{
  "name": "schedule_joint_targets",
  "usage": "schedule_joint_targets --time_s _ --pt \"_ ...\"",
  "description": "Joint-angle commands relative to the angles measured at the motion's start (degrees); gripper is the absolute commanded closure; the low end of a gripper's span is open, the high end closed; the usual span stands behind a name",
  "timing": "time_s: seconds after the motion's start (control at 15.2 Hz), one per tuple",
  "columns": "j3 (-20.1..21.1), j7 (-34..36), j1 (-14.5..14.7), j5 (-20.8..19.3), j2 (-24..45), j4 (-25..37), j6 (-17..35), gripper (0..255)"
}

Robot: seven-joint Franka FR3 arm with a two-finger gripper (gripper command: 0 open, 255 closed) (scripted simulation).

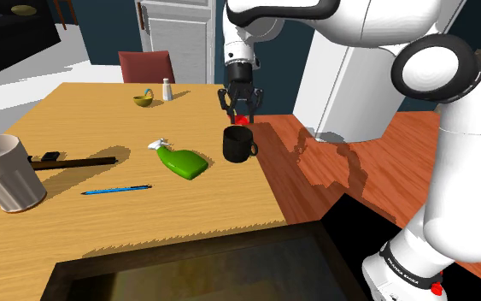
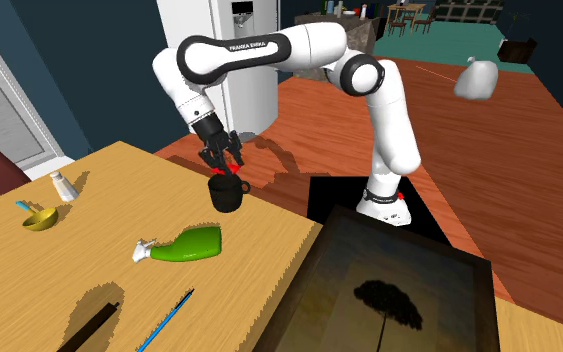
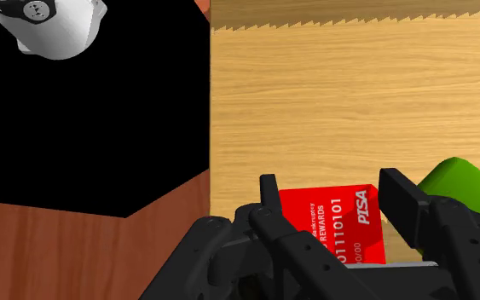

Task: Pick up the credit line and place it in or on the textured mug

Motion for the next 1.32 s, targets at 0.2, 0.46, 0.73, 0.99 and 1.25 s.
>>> schedule_joint_targets --time_s 0.2,0.46,0.73,0.99,1.25 --pt "-0.9 -2.9 -1.6 -0.9 0.1 -1.6 0.8 255" --pt "-1.0 -3.8 -1.5 -1.1 0.1 -4.7 3.7 255" --pt "-1.1 -4.7 -1.5 -1.3 0.2 -7.5 6.6 255" --pt "-1.2 -5.5 -1.4 -1.5 0.7 -10.0 9.5 255" --pt "-1.2 -5.5 -1.4 -1.5 0.7 -10.0 9.5 255"
